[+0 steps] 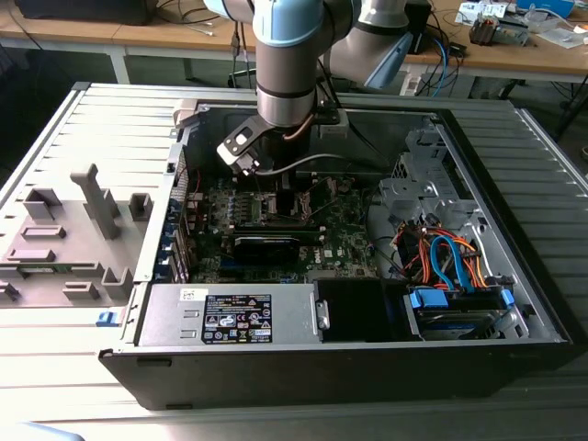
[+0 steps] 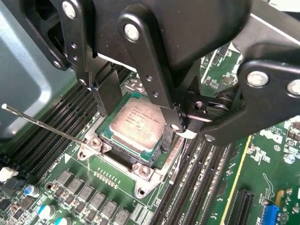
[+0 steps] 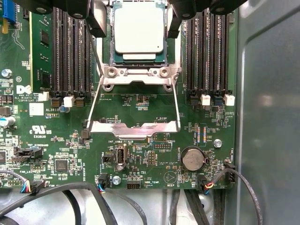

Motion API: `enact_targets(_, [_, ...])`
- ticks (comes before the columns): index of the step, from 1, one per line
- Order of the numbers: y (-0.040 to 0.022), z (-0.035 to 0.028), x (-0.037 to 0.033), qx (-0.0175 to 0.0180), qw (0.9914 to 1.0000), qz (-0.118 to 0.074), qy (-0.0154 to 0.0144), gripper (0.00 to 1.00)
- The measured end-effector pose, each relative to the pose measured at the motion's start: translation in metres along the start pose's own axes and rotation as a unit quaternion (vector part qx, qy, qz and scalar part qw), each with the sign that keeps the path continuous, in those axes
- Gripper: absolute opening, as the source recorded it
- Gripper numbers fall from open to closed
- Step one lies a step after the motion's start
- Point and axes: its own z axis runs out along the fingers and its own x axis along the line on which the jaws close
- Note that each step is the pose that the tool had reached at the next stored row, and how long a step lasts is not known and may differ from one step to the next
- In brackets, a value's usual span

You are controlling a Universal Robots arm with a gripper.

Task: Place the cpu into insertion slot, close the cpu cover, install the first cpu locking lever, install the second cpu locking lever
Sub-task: 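Place the cpu into insertion slot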

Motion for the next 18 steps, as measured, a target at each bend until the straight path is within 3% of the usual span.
enact_targets(18, [0.0, 0.0056, 0.0041, 0.0002, 1.0, 0.0, -0.0004, 0.62])
